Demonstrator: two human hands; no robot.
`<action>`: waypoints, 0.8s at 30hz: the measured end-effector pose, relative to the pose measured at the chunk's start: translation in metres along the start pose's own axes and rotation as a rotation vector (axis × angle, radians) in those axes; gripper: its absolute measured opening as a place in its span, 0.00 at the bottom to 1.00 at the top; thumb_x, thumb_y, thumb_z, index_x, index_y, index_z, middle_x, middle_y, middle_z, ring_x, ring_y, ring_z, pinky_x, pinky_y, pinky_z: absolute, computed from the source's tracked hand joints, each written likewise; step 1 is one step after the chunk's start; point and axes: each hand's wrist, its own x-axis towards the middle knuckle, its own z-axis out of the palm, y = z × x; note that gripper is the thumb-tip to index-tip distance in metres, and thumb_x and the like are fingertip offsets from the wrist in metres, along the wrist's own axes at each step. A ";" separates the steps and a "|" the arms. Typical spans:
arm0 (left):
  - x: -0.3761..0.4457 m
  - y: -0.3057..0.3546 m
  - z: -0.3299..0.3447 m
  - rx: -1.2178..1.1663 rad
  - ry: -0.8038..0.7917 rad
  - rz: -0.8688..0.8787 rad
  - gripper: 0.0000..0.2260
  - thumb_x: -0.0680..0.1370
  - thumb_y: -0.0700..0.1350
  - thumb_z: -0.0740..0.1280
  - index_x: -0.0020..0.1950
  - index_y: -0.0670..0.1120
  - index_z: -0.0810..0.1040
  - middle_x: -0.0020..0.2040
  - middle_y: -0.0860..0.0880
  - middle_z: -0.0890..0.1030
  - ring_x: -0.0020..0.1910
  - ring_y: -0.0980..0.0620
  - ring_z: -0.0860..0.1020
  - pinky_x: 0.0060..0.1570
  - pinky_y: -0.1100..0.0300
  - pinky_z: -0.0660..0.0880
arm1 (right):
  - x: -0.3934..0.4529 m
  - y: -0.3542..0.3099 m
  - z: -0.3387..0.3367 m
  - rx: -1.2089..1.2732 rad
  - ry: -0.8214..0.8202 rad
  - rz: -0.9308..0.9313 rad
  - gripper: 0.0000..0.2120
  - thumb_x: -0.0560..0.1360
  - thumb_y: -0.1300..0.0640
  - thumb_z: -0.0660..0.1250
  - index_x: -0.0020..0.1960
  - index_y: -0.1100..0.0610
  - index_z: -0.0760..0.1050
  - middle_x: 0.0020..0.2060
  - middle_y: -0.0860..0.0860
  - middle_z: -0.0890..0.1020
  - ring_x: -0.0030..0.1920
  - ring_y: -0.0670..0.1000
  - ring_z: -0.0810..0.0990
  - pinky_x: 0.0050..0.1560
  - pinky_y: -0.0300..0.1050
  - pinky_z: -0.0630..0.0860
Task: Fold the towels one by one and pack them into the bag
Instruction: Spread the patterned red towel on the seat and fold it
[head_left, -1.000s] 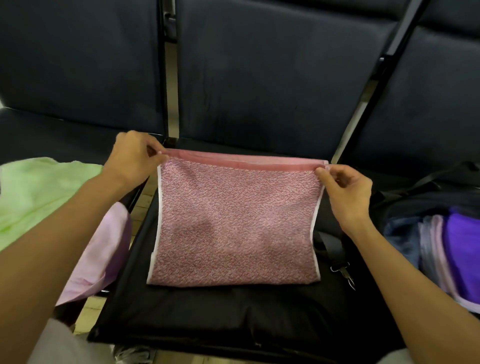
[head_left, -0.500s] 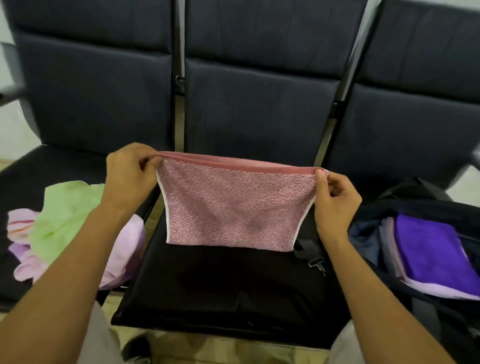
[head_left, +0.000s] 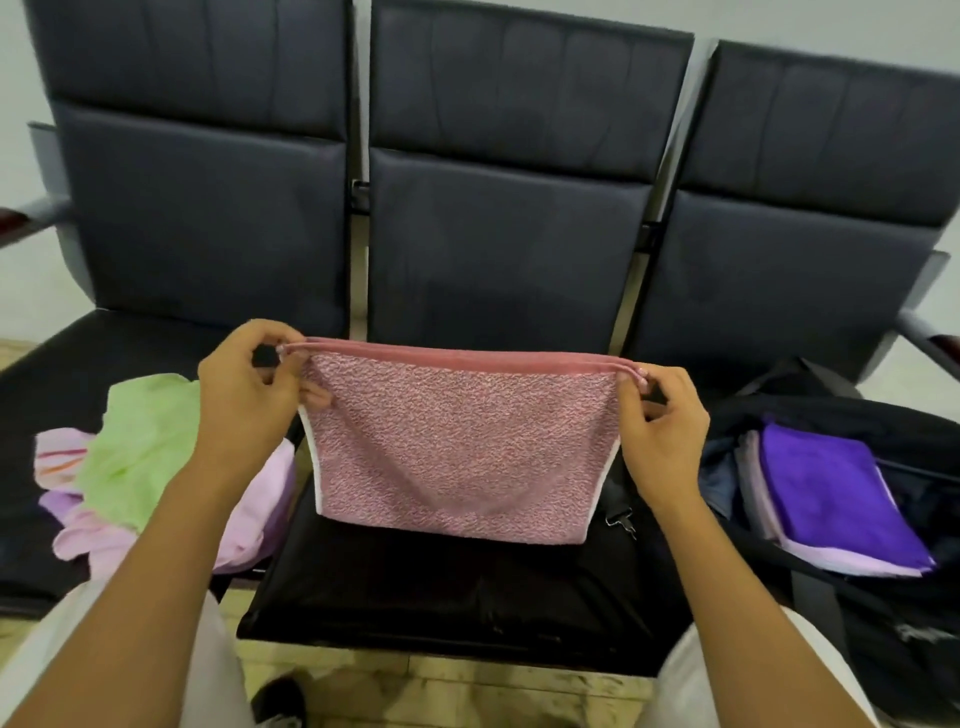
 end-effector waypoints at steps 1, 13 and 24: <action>0.001 -0.004 0.002 0.006 -0.031 0.005 0.09 0.79 0.32 0.64 0.57 0.42 0.77 0.50 0.42 0.78 0.34 0.49 0.83 0.36 0.68 0.80 | 0.000 0.002 0.001 -0.004 -0.029 0.034 0.04 0.80 0.60 0.67 0.50 0.52 0.77 0.38 0.53 0.78 0.36 0.44 0.75 0.36 0.47 0.75; 0.023 -0.010 0.016 0.035 0.003 0.330 0.20 0.78 0.29 0.62 0.53 0.56 0.73 0.55 0.58 0.72 0.58 0.49 0.75 0.62 0.53 0.74 | 0.021 0.008 0.021 0.150 -0.190 0.091 0.03 0.83 0.60 0.60 0.54 0.57 0.66 0.48 0.44 0.76 0.46 0.37 0.76 0.45 0.34 0.75; 0.013 -0.009 0.007 0.077 0.150 0.248 0.11 0.78 0.34 0.65 0.56 0.46 0.80 0.48 0.50 0.80 0.47 0.60 0.78 0.51 0.70 0.74 | 0.021 0.007 0.024 0.023 0.048 -0.014 0.13 0.80 0.60 0.64 0.50 0.41 0.70 0.50 0.50 0.74 0.46 0.47 0.76 0.44 0.39 0.74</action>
